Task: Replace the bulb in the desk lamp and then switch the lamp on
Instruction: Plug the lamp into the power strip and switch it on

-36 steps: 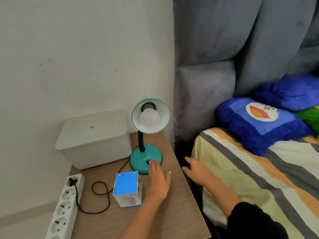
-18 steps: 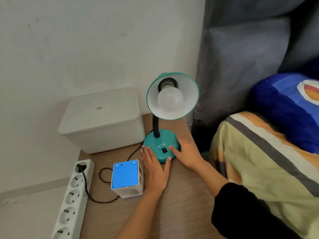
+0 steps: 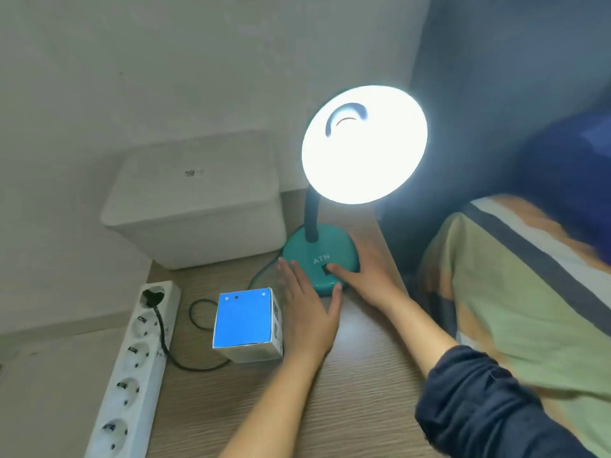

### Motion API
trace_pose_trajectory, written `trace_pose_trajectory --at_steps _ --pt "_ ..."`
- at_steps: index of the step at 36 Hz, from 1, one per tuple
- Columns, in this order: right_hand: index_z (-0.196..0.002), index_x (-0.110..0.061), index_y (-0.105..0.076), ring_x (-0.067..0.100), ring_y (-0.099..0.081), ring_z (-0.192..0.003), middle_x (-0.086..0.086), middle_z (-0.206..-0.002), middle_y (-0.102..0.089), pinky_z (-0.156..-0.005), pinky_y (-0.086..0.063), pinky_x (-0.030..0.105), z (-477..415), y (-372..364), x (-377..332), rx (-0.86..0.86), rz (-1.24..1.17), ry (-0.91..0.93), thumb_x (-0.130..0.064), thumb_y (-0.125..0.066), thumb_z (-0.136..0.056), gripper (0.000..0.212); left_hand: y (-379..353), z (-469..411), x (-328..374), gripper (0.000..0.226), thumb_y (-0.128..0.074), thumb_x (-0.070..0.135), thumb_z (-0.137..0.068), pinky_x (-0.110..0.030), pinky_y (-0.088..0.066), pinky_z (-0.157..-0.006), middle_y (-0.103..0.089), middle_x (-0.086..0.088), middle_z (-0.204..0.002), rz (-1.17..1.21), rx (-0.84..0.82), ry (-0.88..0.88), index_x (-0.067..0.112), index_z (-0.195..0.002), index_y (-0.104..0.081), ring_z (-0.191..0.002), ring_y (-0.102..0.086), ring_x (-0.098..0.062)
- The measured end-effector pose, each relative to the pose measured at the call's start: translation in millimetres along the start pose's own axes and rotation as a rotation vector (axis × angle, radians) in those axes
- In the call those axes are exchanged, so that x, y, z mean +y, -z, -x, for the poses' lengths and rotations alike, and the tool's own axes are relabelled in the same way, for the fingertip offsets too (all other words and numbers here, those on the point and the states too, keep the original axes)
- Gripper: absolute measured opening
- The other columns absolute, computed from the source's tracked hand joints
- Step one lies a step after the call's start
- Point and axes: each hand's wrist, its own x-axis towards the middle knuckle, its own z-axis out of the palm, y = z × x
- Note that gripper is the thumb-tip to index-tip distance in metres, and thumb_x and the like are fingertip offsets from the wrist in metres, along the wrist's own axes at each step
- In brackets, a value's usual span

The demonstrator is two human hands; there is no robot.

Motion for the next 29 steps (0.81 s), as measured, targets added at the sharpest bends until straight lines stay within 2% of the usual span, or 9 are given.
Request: trace_pose_trajectory --at_steps 2,5,13,17,22,29 --pt "-0.122 -0.034 -0.046 0.01 -0.051 -0.107 -0.008 -0.116 -0.055 -0.089 -0.045 0.03 0.5 -2.4 2.4 0.013 0.034 -0.003 -0.038 -0.07 -0.075 0.053 0.4 0.0 0.3 0.1 -0.015 0.071 -0.077 -0.026 0.011 -0.112 0.02 -0.013 -0.156 0.0 -0.001 0.004 0.004 -0.147 0.008 -0.145 0.018 -0.021" --pt "-0.13 -0.031 -0.041 0.015 -0.049 -0.113 -0.003 -0.123 -0.052 -0.095 -0.044 0.037 1.2 -3.6 2.5 0.026 0.123 -0.032 -0.042 -0.068 -0.076 0.061 0.3 0.2 -0.7 0.099 -0.013 0.07 -0.077 -0.028 0.009 -0.113 0.019 -0.015 -0.156 -0.007 0.006 0.001 0.003 -0.147 0.008 -0.145 0.016 -0.023" --pt "-0.131 -0.022 -0.039 0.021 -0.047 -0.119 0.002 -0.125 -0.05 -0.099 -0.04 0.038 -1.6 -8.1 2.5 0.043 0.236 -0.107 -0.048 -0.063 -0.077 0.065 -2.1 -1.1 -2.4 0.099 -0.011 0.069 -0.076 -0.027 0.01 -0.113 0.017 -0.016 -0.156 -0.022 0.023 -0.016 0.002 -0.148 0.006 -0.145 0.016 -0.023" --pt "-0.137 -0.02 -0.032 0.021 -0.041 -0.125 0.002 -0.131 -0.045 -0.103 -0.036 0.036 -3.1 -9.3 1.4 0.011 0.271 -0.123 -0.049 -0.06 -0.08 0.07 -2.9 -1.3 -2.3 0.098 -0.011 0.069 -0.076 -0.027 0.008 -0.114 0.017 -0.015 -0.156 -0.017 0.022 -0.016 0.004 -0.148 0.007 -0.145 0.016 -0.022" --pt "-0.143 -0.019 -0.021 0.019 -0.029 -0.135 0.0 -0.145 -0.032 -0.112 -0.021 0.034 -5.5 -10.8 0.4 -0.009 0.304 -0.124 -0.049 -0.058 -0.082 0.077 -5.0 -0.7 -2.8 0.096 -0.013 0.068 -0.078 -0.034 -0.001 -0.118 0.014 -0.015 -0.157 -0.013 0.043 -0.02 0.004 -0.148 0.005 -0.146 0.01 -0.025" --pt "-0.145 -0.02 -0.018 0.019 -0.028 -0.135 0.002 -0.145 -0.032 -0.113 -0.021 0.035 -3.6 -12.2 -1.2 -0.005 0.302 -0.131 -0.047 -0.057 -0.084 0.077 -6.3 -0.9 -3.9 0.096 -0.014 0.069 -0.078 -0.031 0.001 -0.116 0.016 -0.013 -0.157 -0.006 0.037 -0.017 0.007 -0.148 0.007 -0.146 0.011 -0.024"
